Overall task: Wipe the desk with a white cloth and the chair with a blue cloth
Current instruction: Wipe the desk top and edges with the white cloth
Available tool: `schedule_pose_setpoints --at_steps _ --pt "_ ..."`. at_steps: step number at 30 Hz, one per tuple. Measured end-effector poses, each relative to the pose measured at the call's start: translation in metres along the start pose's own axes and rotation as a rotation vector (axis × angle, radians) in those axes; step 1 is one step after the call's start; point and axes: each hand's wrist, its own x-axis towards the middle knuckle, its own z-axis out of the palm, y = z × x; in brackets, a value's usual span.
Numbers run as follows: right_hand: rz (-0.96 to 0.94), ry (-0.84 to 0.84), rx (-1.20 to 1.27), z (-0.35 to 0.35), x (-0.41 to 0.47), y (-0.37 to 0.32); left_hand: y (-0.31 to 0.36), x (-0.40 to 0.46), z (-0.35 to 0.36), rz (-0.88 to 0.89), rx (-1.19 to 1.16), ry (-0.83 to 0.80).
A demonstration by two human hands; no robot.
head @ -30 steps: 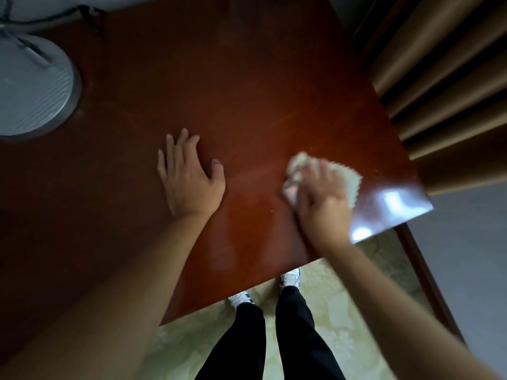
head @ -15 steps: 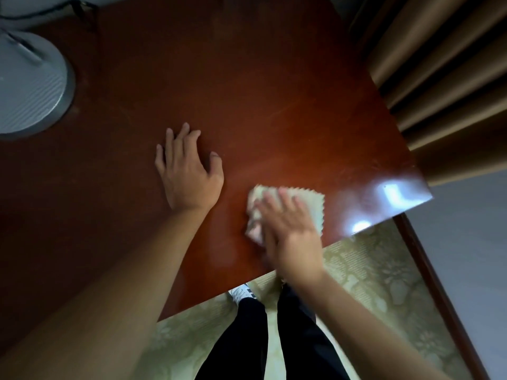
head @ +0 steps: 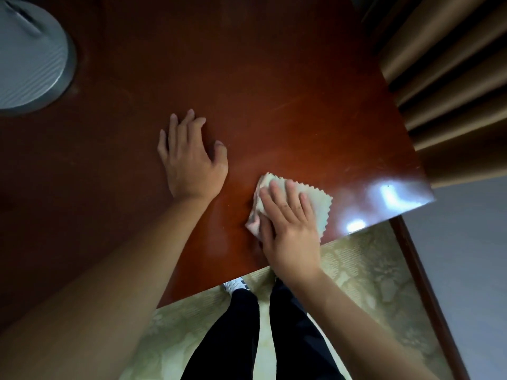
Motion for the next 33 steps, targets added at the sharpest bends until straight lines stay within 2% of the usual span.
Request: schedule_pose_setpoints --at_steps 3,6,8,11,14,16,21,23,28,33 --pt "0.009 -0.010 -0.011 -0.011 0.025 0.025 -0.001 0.000 0.000 -0.004 -0.010 -0.008" --pt "0.188 0.054 -0.018 -0.024 0.063 0.051 0.000 0.000 -0.001 -0.005 -0.010 -0.009" --pt "0.252 0.072 -0.036 -0.019 0.065 0.042 0.001 0.000 -0.003 -0.010 -0.012 -0.016" --pt "0.133 0.057 -0.069 -0.003 0.033 0.012 0.002 0.000 -0.003 -0.003 -0.013 -0.016" --pt "0.007 0.014 -0.053 -0.001 0.020 0.015 0.001 0.000 -0.002 0.001 -0.009 -0.009" --pt "0.040 0.027 -0.047 -0.009 0.034 0.031 0.001 0.000 -0.002 0.000 -0.006 -0.011" --pt "0.273 0.089 -0.037 -0.018 0.061 0.046 0.000 0.001 -0.001 -0.008 -0.013 -0.006" --pt "0.250 0.069 -0.049 -0.012 0.051 0.034 0.000 0.000 -0.001 -0.007 -0.005 -0.005" --pt "0.039 0.015 -0.053 0.001 0.021 0.009 0.000 0.001 -0.001 0.002 -0.016 0.007" --pt "0.172 0.060 -0.056 -0.006 0.074 0.029 -0.001 0.002 -0.001 -0.008 -0.048 0.010"
